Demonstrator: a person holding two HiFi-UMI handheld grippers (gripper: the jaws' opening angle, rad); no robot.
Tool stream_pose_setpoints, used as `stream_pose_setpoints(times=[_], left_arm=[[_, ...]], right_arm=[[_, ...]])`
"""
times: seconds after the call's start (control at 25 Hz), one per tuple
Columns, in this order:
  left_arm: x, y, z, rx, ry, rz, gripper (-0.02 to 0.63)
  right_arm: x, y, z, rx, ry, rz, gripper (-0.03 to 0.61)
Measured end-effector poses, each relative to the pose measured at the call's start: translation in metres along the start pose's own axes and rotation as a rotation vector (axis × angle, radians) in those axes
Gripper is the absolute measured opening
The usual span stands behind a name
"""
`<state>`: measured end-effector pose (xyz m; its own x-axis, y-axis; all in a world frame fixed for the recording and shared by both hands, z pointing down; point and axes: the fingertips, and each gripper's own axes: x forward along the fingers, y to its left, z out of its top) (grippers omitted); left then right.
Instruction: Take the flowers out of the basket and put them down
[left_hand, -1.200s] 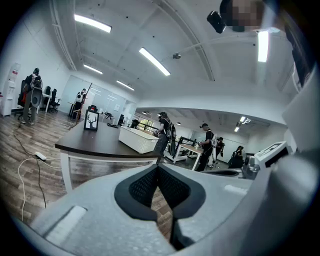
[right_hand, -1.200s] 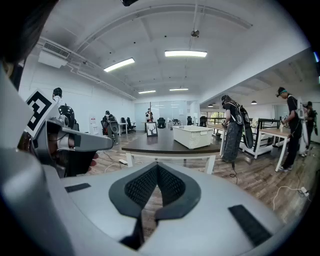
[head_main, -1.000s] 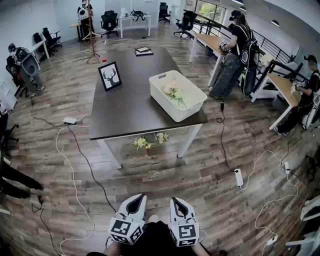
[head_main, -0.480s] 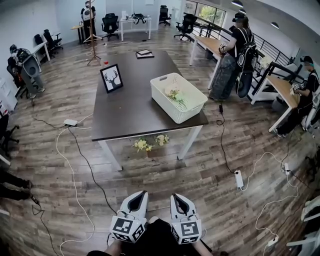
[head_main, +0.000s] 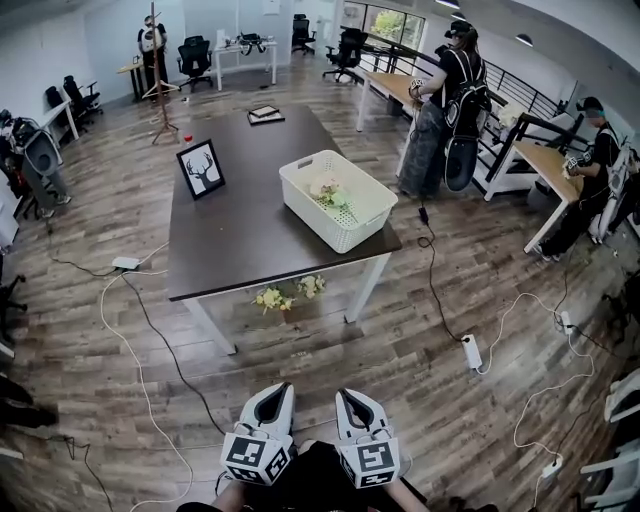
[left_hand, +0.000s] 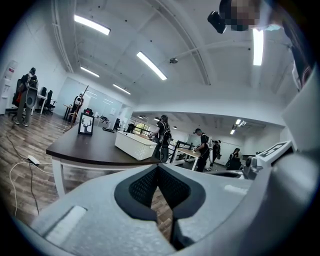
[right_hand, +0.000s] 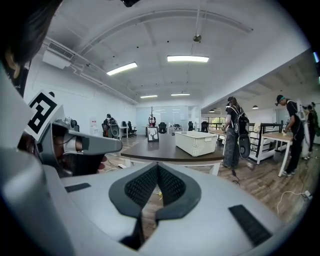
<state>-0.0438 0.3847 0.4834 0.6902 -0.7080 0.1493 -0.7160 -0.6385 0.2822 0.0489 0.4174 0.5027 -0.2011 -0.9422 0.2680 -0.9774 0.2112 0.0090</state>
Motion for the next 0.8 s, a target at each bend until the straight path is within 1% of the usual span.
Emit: stream_pose_setpoints(times=[0.16,0.32,0.48,0.56,0.72,0.8], left_arm=[[0.018,0.017,0.003,-0.004,0.018,-0.019,0.009],[0.04,0.031,0.01,0.004,0.037,-0.044,0.009],[0.066,0.047,0.022,0.016,0.042,-0.069,0.009],[0.078,0.054,0.027,0.024,0.048,-0.085,0.009],[0.091,0.071,0.035,0.038,0.062,-0.117,0.009],[0.098,0.08,0.042,0.046,0.06,-0.129,0.009]], right_arm=[[0.021,-0.002,0.003,-0.002,0.008,-0.013,0.006],[0.046,-0.009,0.013,0.017,-0.001,-0.012,0.006],[0.072,-0.021,0.021,0.031,0.0,-0.039,0.006],[0.085,-0.027,0.023,0.053,0.005,-0.055,0.006],[0.104,-0.03,0.025,0.134,-0.002,-0.077,0.006],[0.116,-0.03,0.031,0.131,-0.009,-0.092,0.006]])
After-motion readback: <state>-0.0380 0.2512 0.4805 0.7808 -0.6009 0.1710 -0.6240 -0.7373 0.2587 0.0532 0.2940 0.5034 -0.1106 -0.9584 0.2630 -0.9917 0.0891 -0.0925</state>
